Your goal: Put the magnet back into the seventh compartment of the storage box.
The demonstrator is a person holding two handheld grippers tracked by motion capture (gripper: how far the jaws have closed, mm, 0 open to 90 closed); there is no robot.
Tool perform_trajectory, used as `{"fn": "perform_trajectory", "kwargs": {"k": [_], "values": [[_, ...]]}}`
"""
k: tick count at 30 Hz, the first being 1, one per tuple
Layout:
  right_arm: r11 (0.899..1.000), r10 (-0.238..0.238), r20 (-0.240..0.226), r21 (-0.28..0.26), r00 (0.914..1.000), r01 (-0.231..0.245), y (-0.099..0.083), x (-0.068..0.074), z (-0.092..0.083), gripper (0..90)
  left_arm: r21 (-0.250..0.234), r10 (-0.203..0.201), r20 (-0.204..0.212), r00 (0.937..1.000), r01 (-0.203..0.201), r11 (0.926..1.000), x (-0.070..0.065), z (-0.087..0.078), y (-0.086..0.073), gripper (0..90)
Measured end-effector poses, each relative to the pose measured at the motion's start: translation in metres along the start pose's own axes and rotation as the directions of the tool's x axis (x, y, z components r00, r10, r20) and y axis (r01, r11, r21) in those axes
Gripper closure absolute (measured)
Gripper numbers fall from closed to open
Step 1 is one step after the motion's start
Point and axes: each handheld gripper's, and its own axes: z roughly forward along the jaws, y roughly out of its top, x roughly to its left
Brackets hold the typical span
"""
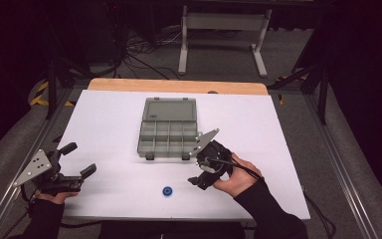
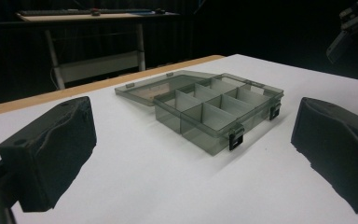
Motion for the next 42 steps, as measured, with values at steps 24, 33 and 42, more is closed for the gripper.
{"fn": "perform_trajectory", "kwargs": {"k": [24,33,42], "values": [[0.999,-0.031,-0.082,0.021,0.9962,0.033,0.012,0.011,0.041,15.0,0.000,-0.001,0.003,1.0000,0.001,1.0000,0.000,0.000,0.000,0.6],[0.999,-0.035,-0.095,0.037,0.9949,0.038,0.015,0.015,0.054,15.0,0.000,0.000,0.004,1.0000,0.000,1.0000,0.000,0.000,0.000,0.6],[0.997,-0.044,-0.125,0.062,0.9912,0.052,0.017,0.020,0.071,14.9,0.001,0.000,0.004,1.0000,0.000,1.0000,0.000,0.000,0.000,0.6]]}}
